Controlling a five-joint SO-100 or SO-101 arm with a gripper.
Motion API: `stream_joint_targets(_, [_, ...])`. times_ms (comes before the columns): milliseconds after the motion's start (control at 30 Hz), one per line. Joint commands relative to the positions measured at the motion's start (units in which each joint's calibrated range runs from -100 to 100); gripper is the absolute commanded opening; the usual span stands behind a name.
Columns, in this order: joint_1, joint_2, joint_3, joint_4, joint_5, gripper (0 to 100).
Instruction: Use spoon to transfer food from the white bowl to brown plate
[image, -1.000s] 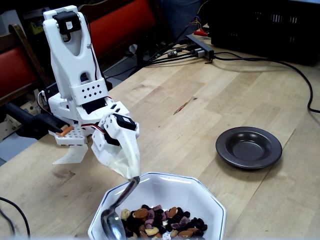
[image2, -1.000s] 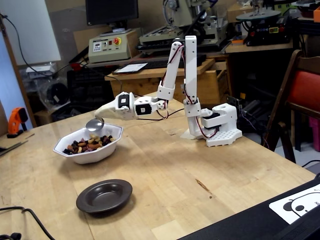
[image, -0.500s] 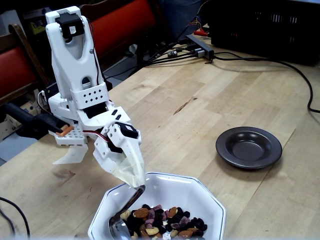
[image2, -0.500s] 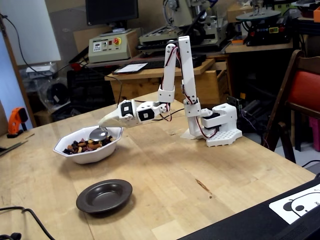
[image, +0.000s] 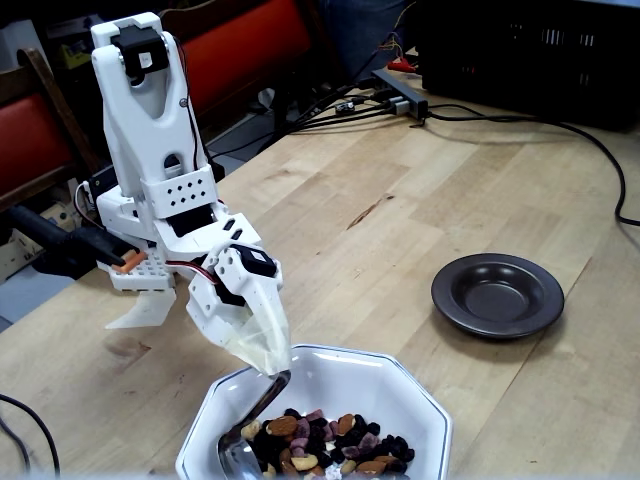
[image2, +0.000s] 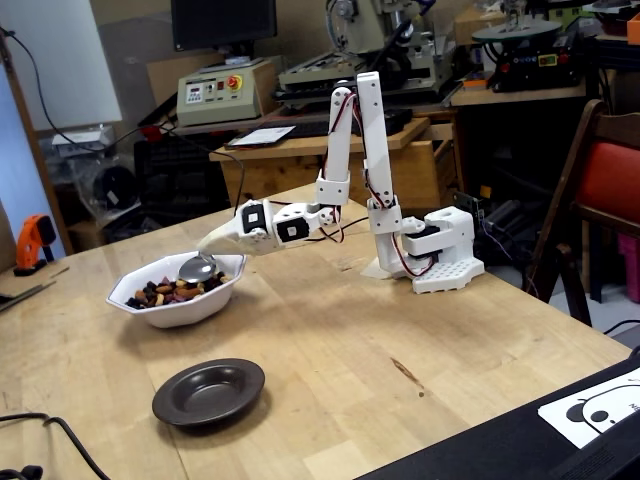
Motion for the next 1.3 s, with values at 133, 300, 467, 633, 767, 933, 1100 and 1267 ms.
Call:
stream_joint_targets(133, [-5.0, -0.2, 0.1, -0.9, -0.2, 2])
stream_joint_targets(300, [-8.3, -0.3, 0.0, -0.9, -0.2, 2])
stream_joint_targets(467, [-10.5, -0.3, -0.6, -0.9, -0.2, 2])
stream_joint_targets(633, [-13.3, -0.3, -0.6, -0.9, -0.5, 2])
stream_joint_targets(767, [-14.9, -0.6, -0.7, -0.9, -3.0, 2])
stream_joint_targets(933, [-15.3, -0.6, -0.2, -1.1, -5.5, 2])
stream_joint_targets(1100, [-15.4, -0.8, -0.4, -1.3, -6.8, 2])
stream_joint_targets(1267, [-16.1, -0.9, -0.2, -1.5, -7.8, 2])
